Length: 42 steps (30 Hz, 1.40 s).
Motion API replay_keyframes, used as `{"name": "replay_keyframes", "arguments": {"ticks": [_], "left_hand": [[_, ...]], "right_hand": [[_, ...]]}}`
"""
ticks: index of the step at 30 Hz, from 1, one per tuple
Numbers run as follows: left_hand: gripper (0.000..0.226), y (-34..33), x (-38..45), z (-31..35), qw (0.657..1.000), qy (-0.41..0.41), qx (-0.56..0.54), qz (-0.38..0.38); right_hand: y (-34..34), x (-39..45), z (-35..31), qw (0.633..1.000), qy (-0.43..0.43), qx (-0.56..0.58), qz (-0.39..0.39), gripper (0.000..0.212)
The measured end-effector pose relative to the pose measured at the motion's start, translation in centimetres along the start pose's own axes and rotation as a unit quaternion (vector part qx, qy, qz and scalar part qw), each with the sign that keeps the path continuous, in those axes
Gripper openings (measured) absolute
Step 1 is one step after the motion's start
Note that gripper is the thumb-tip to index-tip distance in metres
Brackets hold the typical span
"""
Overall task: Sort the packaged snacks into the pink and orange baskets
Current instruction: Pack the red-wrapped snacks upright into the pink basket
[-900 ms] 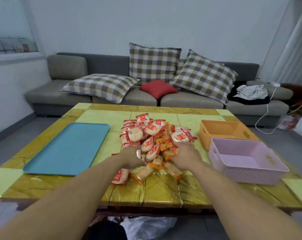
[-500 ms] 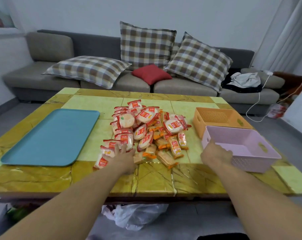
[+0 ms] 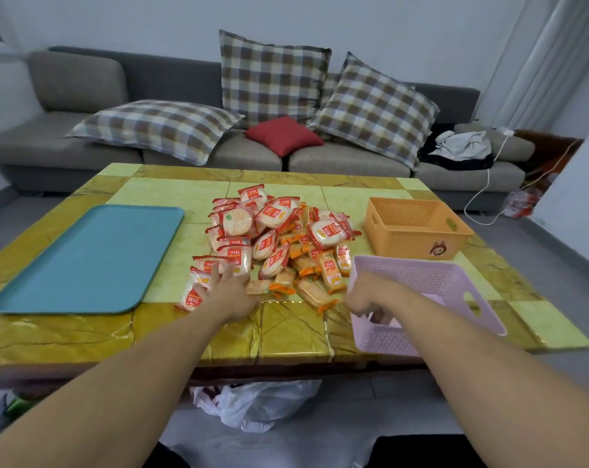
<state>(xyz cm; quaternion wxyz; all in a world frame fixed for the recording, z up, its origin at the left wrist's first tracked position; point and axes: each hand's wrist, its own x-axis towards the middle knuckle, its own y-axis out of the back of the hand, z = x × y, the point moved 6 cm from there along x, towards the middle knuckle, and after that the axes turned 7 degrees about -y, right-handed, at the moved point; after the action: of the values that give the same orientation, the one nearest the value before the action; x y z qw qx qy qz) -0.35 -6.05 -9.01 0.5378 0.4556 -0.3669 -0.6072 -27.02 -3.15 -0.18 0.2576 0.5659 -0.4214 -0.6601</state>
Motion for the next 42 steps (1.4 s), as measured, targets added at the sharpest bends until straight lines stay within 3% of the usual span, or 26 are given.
{"name": "replay_keyframes", "arguments": {"ticks": [6,9,15,18,21,23,27,29,30,32,34,37,42], "left_hand": [[0.057,1.6,-1.7,0.8,0.993,-0.050,-0.050,0.089],[0.040,3.1,-2.8,1.4,0.981,-0.072,-0.140,0.113],[0.033,2.2,-4.0,1.9,0.950,-0.067,-0.306,-0.007],[0.036,1.9,-4.3,1.4,0.933,-0.032,-0.357,-0.010],[0.036,2.0,-4.1,0.7,0.925,-0.020,-0.380,0.010],[0.032,2.7,-4.0,0.0,0.926,-0.027,-0.374,0.040],[0.038,5.7,-3.8,-3.0,0.942,-0.018,-0.284,0.177],[0.049,7.3,-3.5,-5.6,0.944,0.030,-0.236,0.230],[0.055,7.6,-3.2,-6.9,0.950,0.064,-0.209,0.221],[0.071,7.0,-2.5,-9.2,0.969,0.129,-0.173,0.119],[0.088,6.2,-2.2,-10.4,0.973,0.145,-0.181,0.003],[0.098,6.2,-1.4,-10.5,0.979,0.110,-0.157,-0.070],[0.108,6.8,0.4,-11.2,0.978,0.109,-0.168,-0.056]], "right_hand": [[-3.1,-2.1,-3.7,0.991,0.021,0.041,-0.124,0.037],[-3.8,-3.8,-5.9,0.987,0.056,0.057,-0.137,0.035],[-3.5,-5.7,-10.2,0.984,0.159,0.042,-0.066,0.030],[-3.0,-4.7,-11.6,0.984,0.164,0.069,-0.009,0.019],[-3.0,-3.7,-12.6,0.983,0.166,0.080,0.024,0.014],[-3.0,-3.0,-13.0,0.980,0.165,0.103,0.031,0.022],[-2.5,-2.5,-13.2,0.986,0.155,0.053,0.033,0.041],[-0.5,-2.6,-13.4,0.984,0.139,-0.020,0.110,0.053],[0.8,-2.8,-13.8,0.975,0.138,-0.035,0.172,0.052],[3.2,-3.3,-15.2,0.947,0.167,-0.016,0.274,0.035],[4.2,-3.4,-17.3,0.926,0.215,0.002,0.311,0.016],[4.0,-1.6,-21.3,0.920,0.286,-0.016,0.269,0.035],[2.3,3.1,-25.2,0.938,0.280,-0.091,0.183,0.061]]}}
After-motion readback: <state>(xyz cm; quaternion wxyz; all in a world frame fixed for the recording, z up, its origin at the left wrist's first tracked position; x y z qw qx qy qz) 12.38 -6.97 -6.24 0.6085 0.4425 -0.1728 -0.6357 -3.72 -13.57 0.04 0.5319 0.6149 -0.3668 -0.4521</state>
